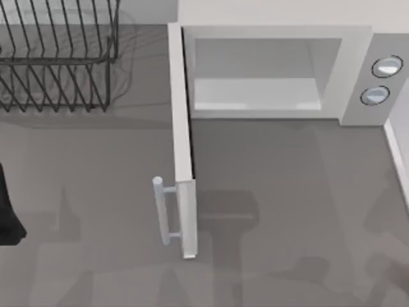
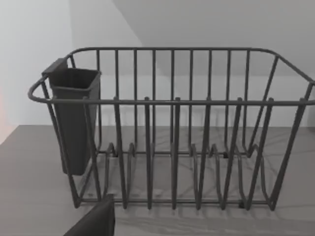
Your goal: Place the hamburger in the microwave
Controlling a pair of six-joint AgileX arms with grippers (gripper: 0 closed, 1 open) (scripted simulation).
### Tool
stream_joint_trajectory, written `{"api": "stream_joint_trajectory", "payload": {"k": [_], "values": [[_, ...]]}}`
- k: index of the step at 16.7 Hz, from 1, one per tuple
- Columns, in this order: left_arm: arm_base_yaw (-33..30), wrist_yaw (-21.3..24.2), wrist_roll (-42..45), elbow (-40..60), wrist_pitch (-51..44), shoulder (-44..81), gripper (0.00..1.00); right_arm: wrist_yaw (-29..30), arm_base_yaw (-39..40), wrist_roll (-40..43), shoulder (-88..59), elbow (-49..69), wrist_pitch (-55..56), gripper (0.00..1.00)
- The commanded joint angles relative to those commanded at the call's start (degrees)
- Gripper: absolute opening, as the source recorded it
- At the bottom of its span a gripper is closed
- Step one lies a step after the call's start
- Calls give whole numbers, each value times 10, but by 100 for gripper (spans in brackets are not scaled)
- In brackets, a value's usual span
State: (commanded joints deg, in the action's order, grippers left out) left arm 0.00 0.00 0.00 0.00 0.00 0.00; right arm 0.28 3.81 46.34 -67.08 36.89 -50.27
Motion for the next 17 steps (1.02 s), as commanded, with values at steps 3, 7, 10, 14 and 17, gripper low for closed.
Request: {"api": "stream_joint_trajectory", "payload": {"k": [3, 7, 10, 14, 17], "values": [[0, 0, 0, 0, 0, 0, 100, 0, 4, 48, -65, 41, -49, 100], [0, 0, 0, 0, 0, 0, 100, 0, 5, 61, -83, 53, -62, 100], [0, 0, 0, 0, 0, 0, 100, 0, 2, 60, -82, 50, -59, 100], [0, 0, 0, 0, 0, 0, 100, 0, 4, 61, -116, 18, 5, 100], [0, 0, 0, 0, 0, 0, 100, 0, 5, 59, -160, -23, 96, 100]]}}
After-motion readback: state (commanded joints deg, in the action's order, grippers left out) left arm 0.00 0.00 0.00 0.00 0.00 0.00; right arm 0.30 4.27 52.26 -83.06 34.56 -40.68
